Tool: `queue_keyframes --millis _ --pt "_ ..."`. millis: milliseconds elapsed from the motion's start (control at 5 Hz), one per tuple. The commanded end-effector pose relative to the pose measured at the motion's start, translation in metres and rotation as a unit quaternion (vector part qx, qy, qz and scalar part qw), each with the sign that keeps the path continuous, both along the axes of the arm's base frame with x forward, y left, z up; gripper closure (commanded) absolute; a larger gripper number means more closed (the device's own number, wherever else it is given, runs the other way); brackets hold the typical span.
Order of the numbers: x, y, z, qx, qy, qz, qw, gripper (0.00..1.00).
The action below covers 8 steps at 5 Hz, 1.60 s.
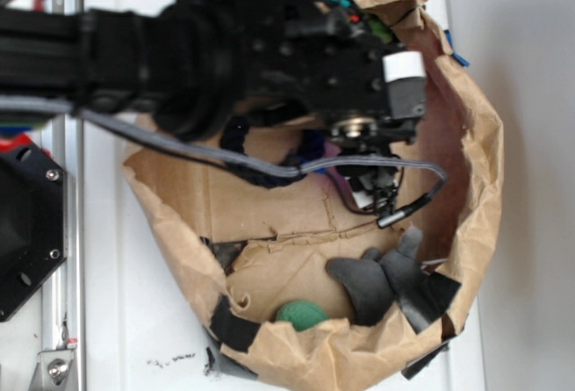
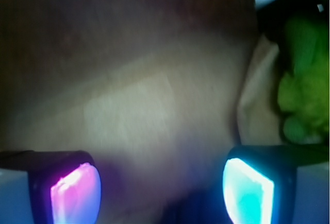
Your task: Grab the blue rope.
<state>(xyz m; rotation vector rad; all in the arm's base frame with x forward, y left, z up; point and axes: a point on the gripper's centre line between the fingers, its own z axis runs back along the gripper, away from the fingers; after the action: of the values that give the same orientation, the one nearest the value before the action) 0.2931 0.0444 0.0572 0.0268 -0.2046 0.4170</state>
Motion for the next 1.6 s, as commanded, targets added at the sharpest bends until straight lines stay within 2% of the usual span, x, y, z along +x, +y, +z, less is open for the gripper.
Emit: queue_keyframes --millis 0,600,800,1200,1400 --pt "-0.017 0.004 0.045 -0.024 -0.051 0.077 0.995 0.0" --pt "-0.02 0.029 0.026 -0.036 -0.053 0.204 0.977 0.0" --pt "-0.015 0.033 0.015 -0.026 -0.06 0.216 0.974 0.0" --pt "-0.01 0.041 -0.021 0.002 -0.045 0.176 0.983 0.0" --pt "-0.009 0.037 -0.03 0.006 -0.032 0.158 0.987 0.0"
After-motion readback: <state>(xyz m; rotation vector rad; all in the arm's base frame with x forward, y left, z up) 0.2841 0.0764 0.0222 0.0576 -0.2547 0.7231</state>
